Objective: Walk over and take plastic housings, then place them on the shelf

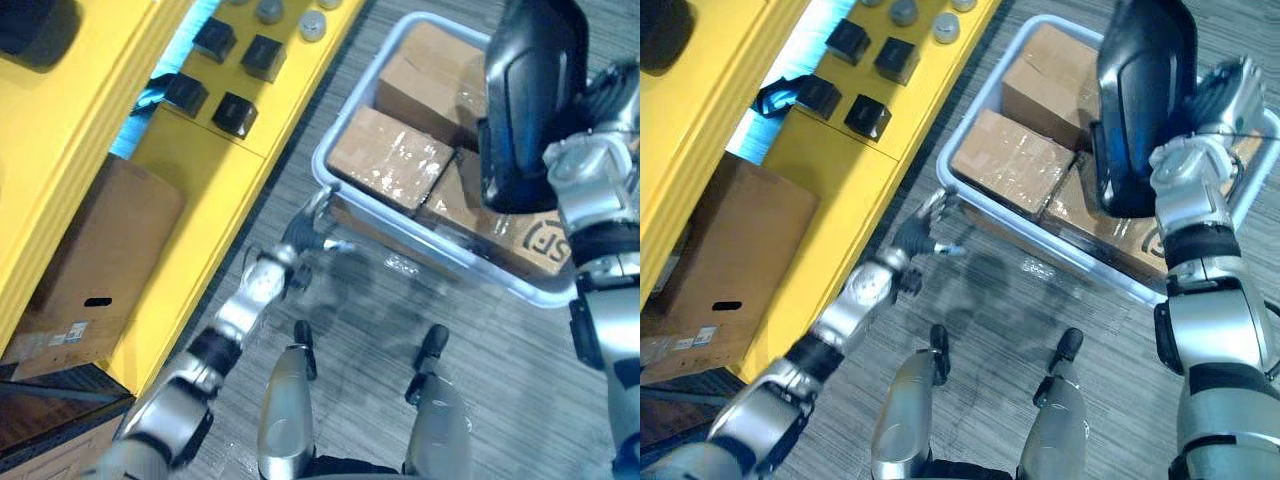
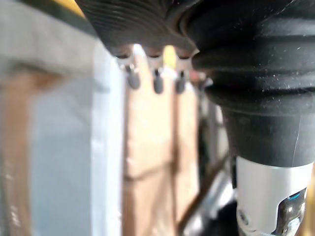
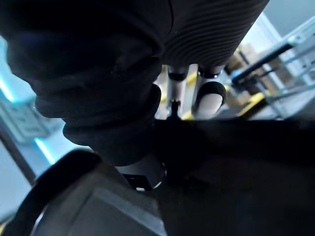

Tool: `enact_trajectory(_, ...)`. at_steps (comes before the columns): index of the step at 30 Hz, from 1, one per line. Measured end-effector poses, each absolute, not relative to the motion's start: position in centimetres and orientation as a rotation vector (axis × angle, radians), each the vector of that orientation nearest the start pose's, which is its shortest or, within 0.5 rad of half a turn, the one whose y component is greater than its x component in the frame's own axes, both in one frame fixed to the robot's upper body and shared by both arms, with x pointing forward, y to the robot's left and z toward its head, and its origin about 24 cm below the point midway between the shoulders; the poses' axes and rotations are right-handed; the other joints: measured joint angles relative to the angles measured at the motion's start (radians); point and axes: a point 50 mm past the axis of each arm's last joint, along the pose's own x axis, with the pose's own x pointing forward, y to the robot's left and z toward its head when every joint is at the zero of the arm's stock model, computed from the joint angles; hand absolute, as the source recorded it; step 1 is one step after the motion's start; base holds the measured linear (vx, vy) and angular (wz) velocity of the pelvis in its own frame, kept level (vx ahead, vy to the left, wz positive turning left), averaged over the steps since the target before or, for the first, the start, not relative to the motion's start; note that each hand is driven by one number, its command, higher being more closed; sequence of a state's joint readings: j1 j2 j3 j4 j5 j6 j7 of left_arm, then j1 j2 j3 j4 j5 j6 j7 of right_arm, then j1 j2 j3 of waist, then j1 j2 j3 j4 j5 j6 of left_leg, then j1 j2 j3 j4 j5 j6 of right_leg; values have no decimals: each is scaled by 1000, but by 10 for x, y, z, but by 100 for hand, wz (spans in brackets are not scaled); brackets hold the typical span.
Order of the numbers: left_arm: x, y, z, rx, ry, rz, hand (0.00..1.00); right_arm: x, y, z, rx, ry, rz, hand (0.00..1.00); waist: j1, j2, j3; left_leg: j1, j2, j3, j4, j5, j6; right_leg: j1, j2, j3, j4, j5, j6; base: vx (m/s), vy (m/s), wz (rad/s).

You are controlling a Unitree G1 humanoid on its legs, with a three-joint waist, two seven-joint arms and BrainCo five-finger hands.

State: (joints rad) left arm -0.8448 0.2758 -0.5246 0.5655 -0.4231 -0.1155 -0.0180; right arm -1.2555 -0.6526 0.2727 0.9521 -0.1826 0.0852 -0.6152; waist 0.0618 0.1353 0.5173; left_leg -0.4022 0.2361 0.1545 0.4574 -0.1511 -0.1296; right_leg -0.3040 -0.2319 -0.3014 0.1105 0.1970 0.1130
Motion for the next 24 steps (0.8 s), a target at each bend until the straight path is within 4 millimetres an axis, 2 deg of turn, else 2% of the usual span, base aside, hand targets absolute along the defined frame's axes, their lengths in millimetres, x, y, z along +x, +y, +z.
enact_trajectory(2, 378, 59, 155, 116, -167, -492, 0, 393, -248, 316, -763, -495, -785, 100, -20, -10, 1, -15, 3, 7, 2, 1, 0, -20, 1, 6, 0, 5, -1, -8, 4, -14)
enact_trajectory(4, 386, 48, 151, 62, -77, -467, 0, 396, -233, 322, -767, -536, -751, 100, -30, -31, 5, -26, 8, 24, 4, 1, 0, -47, 7, 27, 0, 11, -5, -1, 1, -22)
enact_trajectory(7, 389, 40, 141, -22, 24, -414, 0, 399, -219, 323, -769, -569, -726, 100, -55, -35, 7, -35, 8, 26, 4, 1, 0, -58, 7, 31, 0, 11, -6, 10, -2, -5)
enact_trajectory(9, 391, 38, 141, -55, 51, -380, 0, 399, -212, 328, -763, -590, -720, 100, -55, -37, 8, -38, 10, 38, 3, 1, 0, -72, 9, 43, 0, 14, -7, -2, -3, -16)
enact_trajectory(11, 393, 40, 145, -86, 59, -345, 0, 399, -203, 333, -754, -620, -700, 100, -57, -40, 10, -38, 11, 51, 5, 1, 0, -83, 9, 58, 1, 17, -7, -12, -6, -16)
enact_trajectory(15, 395, 35, 153, -150, 58, -329, 0, 401, -185, 329, -758, -669, -653, 100, -70, -46, 13, -39, 12, 51, 5, 0, 0, -84, 11, 60, 1, 17, -7, 0, 0, 0)
enact_trajectory(20, 396, 28, 168, -180, -2, -275, 0, 401, -158, 329, -698, -733, -587, 100, -77, -71, 19, -56, 12, 70, 8, 0, 0, -119, 12, 84, 3, 25, -5, -14, -10, -9)
enact_trajectory(24, 396, 24, 177, -242, -29, -243, 0, 399, -146, 331, -657, -774, -557, 100, -85, -71, 19, -54, 12, 71, 7, 0, 0, -119, 12, 87, 3, 25, -5, 2, -3, -3)
